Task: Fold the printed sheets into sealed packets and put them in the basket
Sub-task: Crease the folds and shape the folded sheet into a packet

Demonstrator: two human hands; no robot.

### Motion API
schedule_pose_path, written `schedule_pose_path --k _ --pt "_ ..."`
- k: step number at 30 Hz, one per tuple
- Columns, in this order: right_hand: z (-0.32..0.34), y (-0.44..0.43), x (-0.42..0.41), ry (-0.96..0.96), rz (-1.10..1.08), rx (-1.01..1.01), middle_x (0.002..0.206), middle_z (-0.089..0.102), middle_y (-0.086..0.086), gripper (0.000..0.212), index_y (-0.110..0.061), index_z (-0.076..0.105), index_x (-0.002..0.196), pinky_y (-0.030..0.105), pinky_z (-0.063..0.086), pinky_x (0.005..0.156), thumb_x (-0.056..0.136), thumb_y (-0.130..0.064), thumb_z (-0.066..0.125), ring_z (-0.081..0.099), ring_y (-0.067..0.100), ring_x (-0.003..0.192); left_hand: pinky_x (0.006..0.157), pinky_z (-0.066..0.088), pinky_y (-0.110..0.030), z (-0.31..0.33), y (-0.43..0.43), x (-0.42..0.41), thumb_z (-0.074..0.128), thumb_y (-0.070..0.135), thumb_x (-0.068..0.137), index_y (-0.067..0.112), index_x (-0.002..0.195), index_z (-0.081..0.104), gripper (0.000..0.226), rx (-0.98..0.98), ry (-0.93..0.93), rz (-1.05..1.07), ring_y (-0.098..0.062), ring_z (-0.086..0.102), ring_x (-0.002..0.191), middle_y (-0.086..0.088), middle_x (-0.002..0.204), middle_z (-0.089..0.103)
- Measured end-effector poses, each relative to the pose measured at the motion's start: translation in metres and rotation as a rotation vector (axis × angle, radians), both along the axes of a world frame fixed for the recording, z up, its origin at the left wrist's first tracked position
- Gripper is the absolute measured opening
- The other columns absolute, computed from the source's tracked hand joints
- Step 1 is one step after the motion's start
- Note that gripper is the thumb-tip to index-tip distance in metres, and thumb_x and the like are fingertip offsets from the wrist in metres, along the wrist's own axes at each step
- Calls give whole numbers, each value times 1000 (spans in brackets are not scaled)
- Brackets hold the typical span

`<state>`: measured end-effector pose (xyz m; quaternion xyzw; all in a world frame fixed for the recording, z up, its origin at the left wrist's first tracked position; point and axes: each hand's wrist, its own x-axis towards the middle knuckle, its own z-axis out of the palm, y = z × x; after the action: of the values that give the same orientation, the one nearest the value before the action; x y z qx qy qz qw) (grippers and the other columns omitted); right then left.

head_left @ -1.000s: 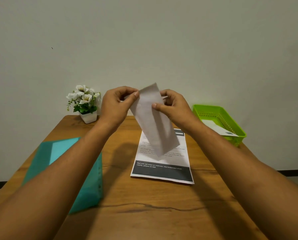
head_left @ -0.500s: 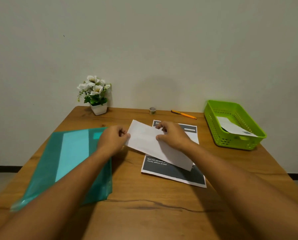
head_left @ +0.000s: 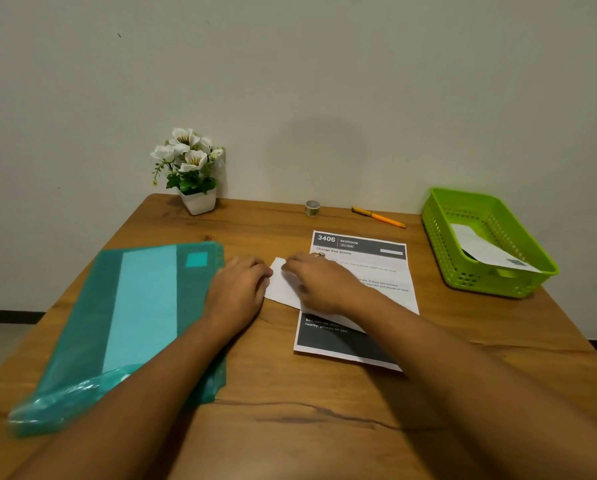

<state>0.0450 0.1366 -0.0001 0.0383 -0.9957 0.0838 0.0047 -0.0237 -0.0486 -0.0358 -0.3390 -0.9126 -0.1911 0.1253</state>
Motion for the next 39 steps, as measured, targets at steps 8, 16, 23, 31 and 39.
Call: schedule_pose_path --k 8,16,23,31,39 --pt "-8 -8 -14 -10 49 116 146 53 -1 40 -22 53 140 47 48 98 100 -23 54 48 28 125 91 55 -36 18 1 2 60 26 100 26 111 72 16 -211 25 -57 -14 57 108 6 117 68" --pt "-13 -9 -10 6 38 96 151 50 1 43 -20 51 143 47 42 101 100 -20 50 43 29 130 91 53 -32 -1 -37 21 59 25 101 20 125 72 28 -22 66 -163 -14 59 115 5 127 68" --pt "-11 -30 -6 73 247 198 137 58 6 45 -15 56 136 43 51 92 92 -19 63 55 31 114 85 50 -28 -2 -37 22 58 27 100 21 120 74 26 23 25 -128 -11 59 109 7 120 69" --pt "-19 -29 -4 132 229 160 140 57 1 43 -18 55 138 40 46 93 96 -22 55 54 29 116 80 53 -28 -3 -37 22 63 24 97 19 114 77 23 53 25 -129 -12 63 103 5 113 72" --pt "-3 -10 -27 24 102 168 151 50 -1 51 -18 49 148 48 49 99 97 -19 55 47 30 126 81 53 -26 -1 -37 23 62 26 98 19 113 78 23 59 11 -125 -10 62 102 7 113 71"
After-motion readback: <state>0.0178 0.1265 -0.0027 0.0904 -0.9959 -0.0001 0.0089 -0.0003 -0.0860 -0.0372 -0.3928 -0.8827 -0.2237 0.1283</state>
